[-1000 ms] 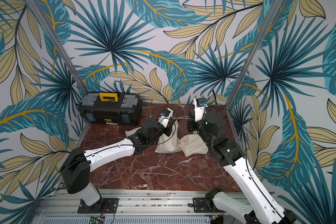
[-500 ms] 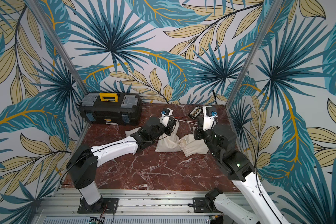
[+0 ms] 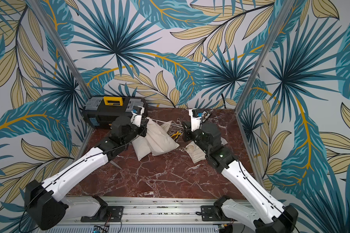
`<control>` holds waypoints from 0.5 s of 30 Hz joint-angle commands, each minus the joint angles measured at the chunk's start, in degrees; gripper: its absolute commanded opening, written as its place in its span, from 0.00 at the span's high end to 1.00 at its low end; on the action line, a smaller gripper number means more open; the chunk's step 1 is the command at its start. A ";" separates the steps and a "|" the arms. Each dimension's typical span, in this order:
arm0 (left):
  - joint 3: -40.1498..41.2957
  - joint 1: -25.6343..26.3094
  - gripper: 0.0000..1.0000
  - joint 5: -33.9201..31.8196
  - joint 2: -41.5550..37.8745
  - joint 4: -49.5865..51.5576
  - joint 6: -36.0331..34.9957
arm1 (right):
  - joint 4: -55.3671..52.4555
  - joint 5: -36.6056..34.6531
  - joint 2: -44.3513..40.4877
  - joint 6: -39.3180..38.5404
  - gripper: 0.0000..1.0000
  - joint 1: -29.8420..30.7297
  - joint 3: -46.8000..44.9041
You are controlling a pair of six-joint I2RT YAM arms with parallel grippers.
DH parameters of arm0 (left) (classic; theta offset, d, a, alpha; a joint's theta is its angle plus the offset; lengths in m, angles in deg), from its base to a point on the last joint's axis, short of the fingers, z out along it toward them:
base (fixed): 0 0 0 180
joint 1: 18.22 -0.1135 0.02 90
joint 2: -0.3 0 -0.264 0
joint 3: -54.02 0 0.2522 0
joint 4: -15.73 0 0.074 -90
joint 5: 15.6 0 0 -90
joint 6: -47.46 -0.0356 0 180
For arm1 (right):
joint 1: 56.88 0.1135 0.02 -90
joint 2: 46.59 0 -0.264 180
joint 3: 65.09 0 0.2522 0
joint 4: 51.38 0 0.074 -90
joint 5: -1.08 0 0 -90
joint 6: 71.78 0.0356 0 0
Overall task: Close the soil bag
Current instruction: Frap the soil bag at the center of the board.
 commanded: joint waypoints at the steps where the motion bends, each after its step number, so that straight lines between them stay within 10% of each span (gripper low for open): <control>1: -0.12 -10.60 1.00 -29.16 -0.54 9.39 -2.78 | 6.49 -4.74 -0.48 1.43 1.00 -2.92 0.24; 15: -5.47 4.31 0.70 5.06 14.32 3.05 -2.25 | 3.65 -7.69 -0.74 0.18 1.00 -3.25 -2.58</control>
